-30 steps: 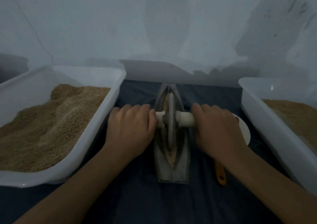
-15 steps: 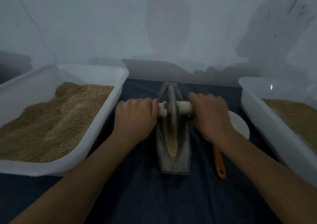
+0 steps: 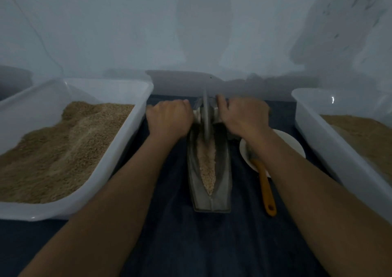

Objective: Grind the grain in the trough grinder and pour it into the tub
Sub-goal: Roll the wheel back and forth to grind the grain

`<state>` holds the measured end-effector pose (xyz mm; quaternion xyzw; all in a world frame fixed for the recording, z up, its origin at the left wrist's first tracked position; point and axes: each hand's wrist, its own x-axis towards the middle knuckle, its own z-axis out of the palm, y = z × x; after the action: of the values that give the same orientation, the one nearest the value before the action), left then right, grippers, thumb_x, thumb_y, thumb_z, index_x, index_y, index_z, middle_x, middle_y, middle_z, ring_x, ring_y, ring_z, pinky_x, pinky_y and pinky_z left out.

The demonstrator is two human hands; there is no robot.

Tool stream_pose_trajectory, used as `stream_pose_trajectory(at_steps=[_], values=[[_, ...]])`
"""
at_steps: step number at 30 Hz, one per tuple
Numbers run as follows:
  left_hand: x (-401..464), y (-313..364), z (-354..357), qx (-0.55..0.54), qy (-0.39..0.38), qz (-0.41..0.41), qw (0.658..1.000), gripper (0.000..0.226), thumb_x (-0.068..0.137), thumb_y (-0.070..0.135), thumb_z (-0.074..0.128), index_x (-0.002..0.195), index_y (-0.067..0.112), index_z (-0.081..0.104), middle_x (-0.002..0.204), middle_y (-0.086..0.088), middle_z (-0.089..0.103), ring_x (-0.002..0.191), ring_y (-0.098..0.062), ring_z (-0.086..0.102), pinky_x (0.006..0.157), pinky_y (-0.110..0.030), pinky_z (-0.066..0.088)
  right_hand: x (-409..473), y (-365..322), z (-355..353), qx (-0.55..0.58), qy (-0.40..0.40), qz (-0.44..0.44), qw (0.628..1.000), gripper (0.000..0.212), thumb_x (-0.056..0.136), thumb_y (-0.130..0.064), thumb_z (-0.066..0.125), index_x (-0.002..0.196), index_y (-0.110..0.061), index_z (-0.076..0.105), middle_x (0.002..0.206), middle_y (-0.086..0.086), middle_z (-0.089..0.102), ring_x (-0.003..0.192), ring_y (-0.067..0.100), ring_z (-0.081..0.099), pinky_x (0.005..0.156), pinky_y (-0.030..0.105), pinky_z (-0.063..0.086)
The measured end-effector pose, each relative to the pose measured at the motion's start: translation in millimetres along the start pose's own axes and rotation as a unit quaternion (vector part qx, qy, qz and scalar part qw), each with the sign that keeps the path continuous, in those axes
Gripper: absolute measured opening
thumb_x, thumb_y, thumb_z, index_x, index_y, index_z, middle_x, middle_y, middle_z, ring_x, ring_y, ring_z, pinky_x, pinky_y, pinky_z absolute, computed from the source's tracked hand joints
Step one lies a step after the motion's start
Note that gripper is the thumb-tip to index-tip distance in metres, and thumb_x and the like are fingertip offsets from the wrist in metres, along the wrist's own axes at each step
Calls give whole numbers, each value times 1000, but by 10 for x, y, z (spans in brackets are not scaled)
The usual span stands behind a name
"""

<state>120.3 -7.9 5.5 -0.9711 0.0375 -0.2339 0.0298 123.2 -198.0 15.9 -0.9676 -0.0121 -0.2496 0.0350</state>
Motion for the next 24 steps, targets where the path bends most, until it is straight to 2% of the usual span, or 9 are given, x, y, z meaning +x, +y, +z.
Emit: stream_pose_trajectory(at_steps=[4, 7, 9, 12, 15, 17, 19, 21, 24], values=[[167, 45, 6, -2, 5, 6, 1000, 31, 106, 20, 33, 84, 18, 55, 87, -6, 64, 69, -21, 46, 71, -34, 34, 145, -9, 55, 2, -51, 57, 997, 82, 103, -60, 9, 75, -10, 66, 86, 17, 67, 71, 30, 56, 78, 44, 47], [-153, 46, -127, -7, 11, 25, 1000, 35, 105, 21, 22, 85, 19, 50, 77, -1, 53, 66, -20, 43, 68, -34, 31, -221, 53, -12, 16, -32, 31, 999, 75, 105, -56, 10, 63, -18, 57, 69, 9, 62, 60, 28, 54, 74, 43, 51], [-506, 27, -213, -16, 29, 37, 999, 42, 106, 26, 15, 82, 22, 50, 76, 1, 57, 64, -22, 45, 67, -36, 33, -580, 99, -94, 50, 5, -7, 999, 68, 107, -55, 15, 59, -24, 51, 57, -1, 54, 51, 20, 51, 64, 40, 52], [-941, -76, -308, -91, 89, 44, 991, 51, 109, 35, 21, 103, 21, 70, 91, -1, 73, 73, -25, 61, 73, -40, 41, -981, 128, -269, 94, 60, -44, 993, 61, 108, -53, 25, 57, -28, 47, 48, -8, 44, 43, 10, 44, 51, 36, 45], [-1054, -150, -315, -122, 115, 66, 984, 47, 109, 35, 31, 124, 14, 70, 113, -3, 75, 91, -26, 69, 84, -42, 49, -1097, 122, -338, 83, 92, -63, 990, 59, 108, -52, 27, 57, -31, 45, 47, -10, 41, 41, 8, 41, 48, 34, 42], [-923, -135, -293, -125, 89, 65, 986, 46, 109, 33, 29, 109, 16, 72, 107, -5, 76, 87, -28, 69, 81, -44, 50, -988, 79, -296, 48, 89, -59, 993, 62, 108, -52, 21, 56, -29, 45, 48, -9, 42, 41, 11, 40, 50, 34, 44], [-679, -104, -217, -91, 62, 62, 992, 40, 107, 27, 27, 87, 18, 60, 88, -7, 71, 73, -31, 62, 67, -42, 45, -723, 25, -191, -7, 81, -50, 995, 65, 108, -51, 16, 57, -25, 47, 52, -4, 47, 44, 16, 39, 53, 34, 42], [-400, -63, -121, -25, 31, 65, 997, 30, 106, 24, 29, 86, 19, 50, 84, -7, 65, 72, -30, 59, 63, -37, 35, -378, 7, -59, -28, 57, -29, 998, 67, 108, -48, 15, 60, -20, 51, 62, 3, 56, 52, 23, 43, 57, 35, 36], [5, -5, -13, 5, -1, 40, 999, 23, 103, 20, 37, 90, 17, 55, 92, -7, 66, 83, -29, 63, 67, -35, 29, 43, 13, 80, 18, 17, 23, 999, 64, 107, -47, 19, 56, -16, 43, 71, 11, 59, 58, 26, 43, 66, 38, 34]])
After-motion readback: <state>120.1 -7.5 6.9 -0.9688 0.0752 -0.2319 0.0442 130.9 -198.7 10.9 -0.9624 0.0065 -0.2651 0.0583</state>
